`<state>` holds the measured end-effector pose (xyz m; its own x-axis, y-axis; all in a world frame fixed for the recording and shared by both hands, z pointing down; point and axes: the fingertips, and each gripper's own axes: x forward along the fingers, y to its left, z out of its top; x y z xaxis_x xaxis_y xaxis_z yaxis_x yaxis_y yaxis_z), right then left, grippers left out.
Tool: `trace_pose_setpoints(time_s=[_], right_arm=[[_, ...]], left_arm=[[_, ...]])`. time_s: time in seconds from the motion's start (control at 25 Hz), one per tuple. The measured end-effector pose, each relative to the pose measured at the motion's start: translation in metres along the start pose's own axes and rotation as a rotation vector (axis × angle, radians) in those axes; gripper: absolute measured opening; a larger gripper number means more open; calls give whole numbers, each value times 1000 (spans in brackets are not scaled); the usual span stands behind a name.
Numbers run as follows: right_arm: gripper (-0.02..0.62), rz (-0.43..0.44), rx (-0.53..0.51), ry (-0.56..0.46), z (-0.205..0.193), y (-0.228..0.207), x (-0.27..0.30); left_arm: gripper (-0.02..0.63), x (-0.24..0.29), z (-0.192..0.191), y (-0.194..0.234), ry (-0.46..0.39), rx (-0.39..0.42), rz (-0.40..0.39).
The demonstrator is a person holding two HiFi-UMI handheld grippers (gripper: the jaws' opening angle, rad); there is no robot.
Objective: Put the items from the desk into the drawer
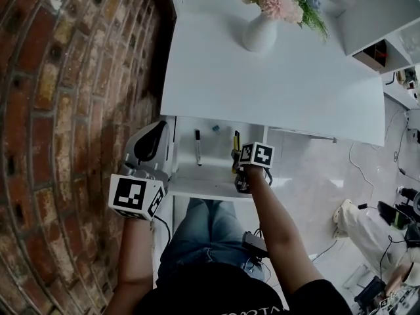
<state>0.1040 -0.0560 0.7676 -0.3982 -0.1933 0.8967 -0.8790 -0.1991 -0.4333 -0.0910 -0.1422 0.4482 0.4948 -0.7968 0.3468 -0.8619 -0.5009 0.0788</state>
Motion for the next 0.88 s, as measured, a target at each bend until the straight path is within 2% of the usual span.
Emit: trace_pose_setpoints(time_s=[0.24, 0.52, 0.64, 0.88], right_arm=[[126, -44, 64, 0, 4, -10, 29], [128, -94, 45, -22, 6, -15, 47], [129, -115, 75, -12, 4, -15, 51], [166, -86, 79, -18, -1, -8, 45]], left_arm=[[-2, -4, -5, 10, -4, -40, 19], [-2, -11, -19, 11, 23, -41, 25], [-2, -14, -22, 11, 28, -40, 25], [-2, -16, -21, 11, 19, -45, 26]])
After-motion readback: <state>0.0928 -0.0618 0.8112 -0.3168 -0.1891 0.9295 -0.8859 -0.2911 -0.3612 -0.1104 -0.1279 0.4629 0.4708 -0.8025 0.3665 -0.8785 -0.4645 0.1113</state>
